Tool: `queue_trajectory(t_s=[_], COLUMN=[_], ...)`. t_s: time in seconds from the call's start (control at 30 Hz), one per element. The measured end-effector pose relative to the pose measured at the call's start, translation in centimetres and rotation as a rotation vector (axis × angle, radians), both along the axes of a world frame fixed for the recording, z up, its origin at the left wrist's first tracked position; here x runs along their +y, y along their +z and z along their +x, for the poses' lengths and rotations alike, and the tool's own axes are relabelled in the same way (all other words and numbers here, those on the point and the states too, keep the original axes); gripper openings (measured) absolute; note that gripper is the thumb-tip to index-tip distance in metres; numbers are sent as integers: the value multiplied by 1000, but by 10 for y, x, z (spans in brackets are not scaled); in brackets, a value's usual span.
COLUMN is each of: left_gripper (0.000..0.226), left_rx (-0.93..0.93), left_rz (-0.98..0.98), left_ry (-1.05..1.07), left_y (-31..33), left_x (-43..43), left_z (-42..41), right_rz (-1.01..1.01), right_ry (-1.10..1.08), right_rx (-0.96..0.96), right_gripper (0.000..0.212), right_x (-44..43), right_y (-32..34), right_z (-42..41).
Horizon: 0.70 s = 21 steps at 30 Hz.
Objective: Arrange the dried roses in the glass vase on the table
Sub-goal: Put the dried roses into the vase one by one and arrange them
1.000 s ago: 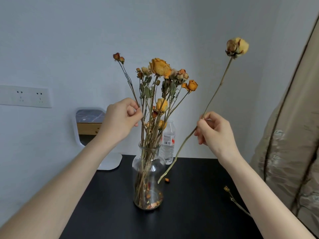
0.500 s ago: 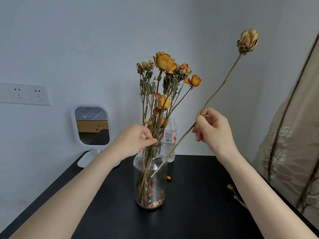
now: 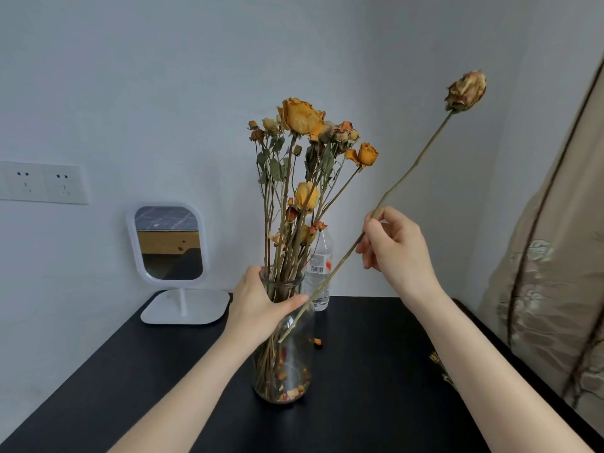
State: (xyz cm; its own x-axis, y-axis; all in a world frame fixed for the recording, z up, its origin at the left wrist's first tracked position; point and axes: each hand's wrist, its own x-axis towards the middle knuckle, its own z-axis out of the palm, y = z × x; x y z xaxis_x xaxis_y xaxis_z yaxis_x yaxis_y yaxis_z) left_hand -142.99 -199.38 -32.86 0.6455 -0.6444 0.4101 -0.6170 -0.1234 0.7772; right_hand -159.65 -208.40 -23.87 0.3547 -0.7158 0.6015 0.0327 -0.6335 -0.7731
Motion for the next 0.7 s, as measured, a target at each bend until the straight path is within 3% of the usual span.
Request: queue_trajectory(t_s=[0.23,0.7], left_gripper=[58,62], left_rx=[31,204], left_rz=[-95,-63], left_ry=[-6,-193], left_y=[-6,-12], left_x=[-3,4], left_z=[2,23], right_rz=[-13,-65], right_ry=[-4,-104], right_rx=[-26,-208], right_gripper=[18,21], right_x=[-1,3], right_y=[4,12], right_z=[-2,-2])
